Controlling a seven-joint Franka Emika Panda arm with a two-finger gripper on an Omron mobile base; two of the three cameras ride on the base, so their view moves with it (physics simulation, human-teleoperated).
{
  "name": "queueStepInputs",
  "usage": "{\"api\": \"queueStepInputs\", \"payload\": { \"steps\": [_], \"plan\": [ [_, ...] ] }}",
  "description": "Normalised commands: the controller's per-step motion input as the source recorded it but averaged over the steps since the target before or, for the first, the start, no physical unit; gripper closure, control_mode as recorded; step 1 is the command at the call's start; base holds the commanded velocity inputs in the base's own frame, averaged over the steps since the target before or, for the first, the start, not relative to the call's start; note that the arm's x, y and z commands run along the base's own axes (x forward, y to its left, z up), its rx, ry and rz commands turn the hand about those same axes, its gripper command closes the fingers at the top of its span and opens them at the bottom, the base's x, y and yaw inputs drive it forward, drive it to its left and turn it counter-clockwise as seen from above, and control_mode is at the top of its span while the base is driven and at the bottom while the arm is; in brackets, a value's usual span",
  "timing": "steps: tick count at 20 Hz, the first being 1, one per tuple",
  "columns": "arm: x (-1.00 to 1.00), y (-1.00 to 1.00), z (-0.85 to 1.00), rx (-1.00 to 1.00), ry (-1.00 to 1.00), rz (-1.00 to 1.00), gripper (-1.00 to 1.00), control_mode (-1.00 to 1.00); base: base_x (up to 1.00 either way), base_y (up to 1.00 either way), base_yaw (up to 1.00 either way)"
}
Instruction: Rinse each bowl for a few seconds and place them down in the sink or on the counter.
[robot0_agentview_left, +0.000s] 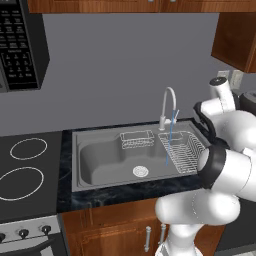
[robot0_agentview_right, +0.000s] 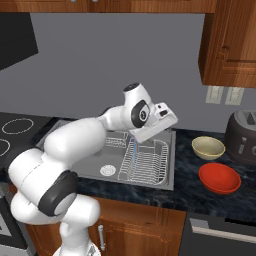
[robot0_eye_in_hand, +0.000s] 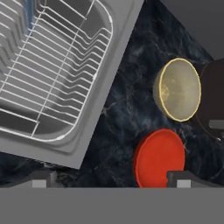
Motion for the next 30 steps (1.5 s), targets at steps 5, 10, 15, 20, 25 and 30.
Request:
{"api": "queueStepInputs", "payload": {
  "steps": [5, 10, 15, 20, 25, 30],
  "plan": [
    [0.17, -0.21, -0.12, 0.00, 0.00, 0.04, -1.00, -1.00, 0.00, 0.00, 0.00],
    [0.16, -0.21, -0.14, 0.00, 0.00, 0.05, -1.00, -1.00, 0.00, 0.00, 0.00],
    [0.18, -0.19, -0.15, 0.00, 0.00, 0.05, -1.00, -1.00, 0.00, 0.00, 0.00],
    [0.19, -0.18, -0.17, 0.00, 0.00, 0.05, -1.00, -1.00, 0.00, 0.00, 0.00],
    [0.14, -0.22, -0.16, 0.00, 0.00, 0.04, -1.00, -1.00, 0.00, 0.00, 0.00],
    [0.15, -0.20, -0.14, 0.00, 0.00, 0.03, -1.00, -1.00, 0.00, 0.00, 0.00]
  ]
}}
